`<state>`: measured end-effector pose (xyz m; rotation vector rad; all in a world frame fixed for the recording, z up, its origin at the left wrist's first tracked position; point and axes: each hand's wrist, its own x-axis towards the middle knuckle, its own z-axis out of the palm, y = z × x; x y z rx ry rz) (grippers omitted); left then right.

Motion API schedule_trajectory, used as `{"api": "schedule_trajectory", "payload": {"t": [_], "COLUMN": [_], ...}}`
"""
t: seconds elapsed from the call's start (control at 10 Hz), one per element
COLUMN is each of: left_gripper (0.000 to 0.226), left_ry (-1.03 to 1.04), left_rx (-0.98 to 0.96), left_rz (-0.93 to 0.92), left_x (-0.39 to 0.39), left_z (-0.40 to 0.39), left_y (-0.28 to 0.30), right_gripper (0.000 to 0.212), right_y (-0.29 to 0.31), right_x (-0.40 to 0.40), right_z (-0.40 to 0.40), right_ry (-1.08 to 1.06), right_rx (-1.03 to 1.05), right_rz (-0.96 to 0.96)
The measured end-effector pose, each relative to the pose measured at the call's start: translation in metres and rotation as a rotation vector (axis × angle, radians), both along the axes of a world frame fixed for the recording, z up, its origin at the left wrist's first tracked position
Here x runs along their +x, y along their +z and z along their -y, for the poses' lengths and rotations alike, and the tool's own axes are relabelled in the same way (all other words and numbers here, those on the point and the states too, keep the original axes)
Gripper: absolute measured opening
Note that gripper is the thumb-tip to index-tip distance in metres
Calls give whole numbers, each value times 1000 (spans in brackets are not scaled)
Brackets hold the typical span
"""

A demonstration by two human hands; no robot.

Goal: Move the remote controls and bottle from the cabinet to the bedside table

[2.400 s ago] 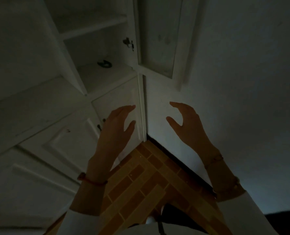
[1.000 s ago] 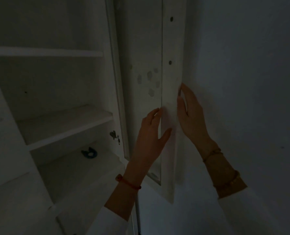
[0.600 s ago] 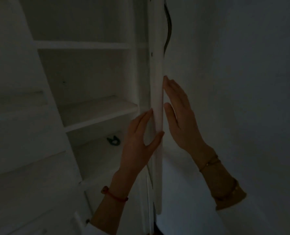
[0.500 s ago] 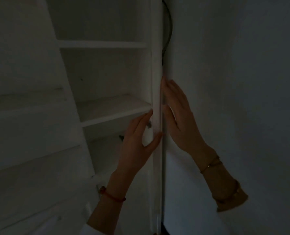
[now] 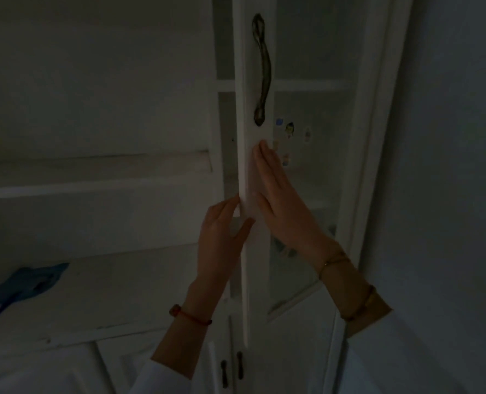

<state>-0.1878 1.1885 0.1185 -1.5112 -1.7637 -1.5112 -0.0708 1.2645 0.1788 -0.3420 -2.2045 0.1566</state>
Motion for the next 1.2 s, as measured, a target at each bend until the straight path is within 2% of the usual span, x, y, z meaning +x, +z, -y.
{"api": "schedule_trajectory", "payload": {"t": [0.2, 0.6, 0.9, 1.1, 1.2], "left_gripper": [51, 58, 61, 60, 54], "left_ry": [82, 161, 175, 156, 123], "left_rx": [1, 88, 80, 17, 56], "left_rz": [50, 48, 23, -60, -119], "left_x": [-49, -98, -107, -116, -122], "left_z": [-28, -66, -83, -77, -65], "left_y": [1, 3, 5, 8, 8], "right_gripper": [80, 87, 90, 90, 81], "right_y": [-1, -3, -4, -1, 2], "right_x": [-54, -110, -129, -125, -117], "right_z": [-29, -71, -83, -78, -76], "right_ry": [-104, -224, -281, -256, -222], "right_rx": [81, 132, 148, 143, 136], "right_rz": [25, 16, -6, -7, -67]}}
